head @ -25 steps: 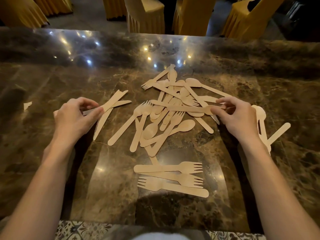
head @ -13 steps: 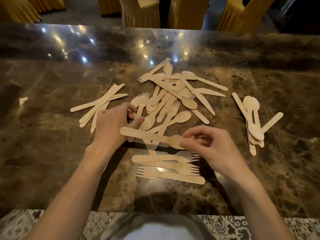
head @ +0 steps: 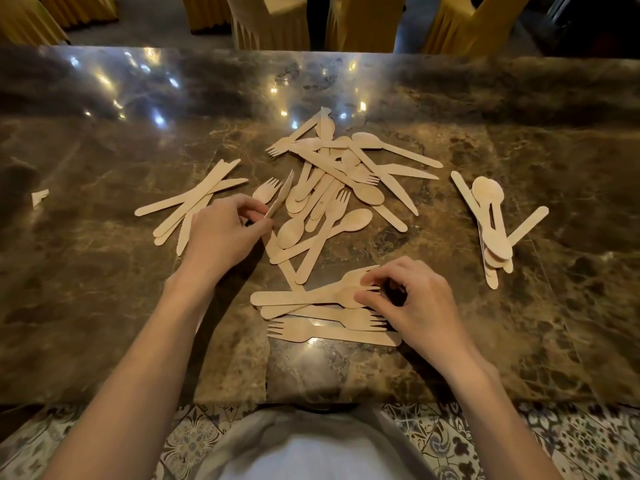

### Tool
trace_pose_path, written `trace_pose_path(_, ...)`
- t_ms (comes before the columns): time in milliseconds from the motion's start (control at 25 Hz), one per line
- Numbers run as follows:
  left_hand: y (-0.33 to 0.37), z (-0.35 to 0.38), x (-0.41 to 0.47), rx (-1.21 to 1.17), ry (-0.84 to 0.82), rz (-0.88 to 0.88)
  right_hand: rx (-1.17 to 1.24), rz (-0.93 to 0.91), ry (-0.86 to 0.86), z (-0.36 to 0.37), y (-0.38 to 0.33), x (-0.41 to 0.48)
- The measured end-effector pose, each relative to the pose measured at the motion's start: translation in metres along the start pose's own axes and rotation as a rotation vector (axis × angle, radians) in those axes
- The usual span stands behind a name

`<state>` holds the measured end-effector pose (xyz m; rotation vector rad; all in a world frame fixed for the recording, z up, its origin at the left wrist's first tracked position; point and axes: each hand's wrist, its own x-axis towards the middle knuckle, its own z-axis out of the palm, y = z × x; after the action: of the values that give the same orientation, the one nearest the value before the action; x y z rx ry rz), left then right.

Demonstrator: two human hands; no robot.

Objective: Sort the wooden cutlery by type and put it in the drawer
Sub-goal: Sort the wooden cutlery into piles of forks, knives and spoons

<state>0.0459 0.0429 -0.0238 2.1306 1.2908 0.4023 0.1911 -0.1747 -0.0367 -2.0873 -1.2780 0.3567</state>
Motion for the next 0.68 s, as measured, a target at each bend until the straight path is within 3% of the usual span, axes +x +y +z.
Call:
trace_pose_path(80, 0.002, -0.012, -0.004, -0.135, -0.044, -0.018, 0.049, -0.001, 0.036, -0.002, 0.001, -0.001)
trace_pose_path(200, 0.010, -0.036, -0.016, -0.275, -0.167, 0.097, 0.115, 0.009, 0.105, -0.009, 0.003, 0.001)
trace_pose_path(320, 0.025, -0.045, -0.035, -0.178, -0.451, 0.227, 0.118, 0.032, 0.127, -0.017, 0.006, 0.012)
trace_pose_path(440, 0.034, -0.029, -0.055, -0.151, -0.700, 0.247, 0.073, 0.016, 0.081, -0.024, 0.010, 0.035)
trace_pose_path(520, 0.035, -0.014, -0.064, -0.040, -0.710, 0.266, -0.027, -0.063, -0.001, -0.025, 0.007, 0.054)
trace_pose_path(680, 0.034, 0.002, -0.073, 0.160, -0.538, 0.295, -0.211, -0.316, -0.178, -0.015, -0.012, 0.087)
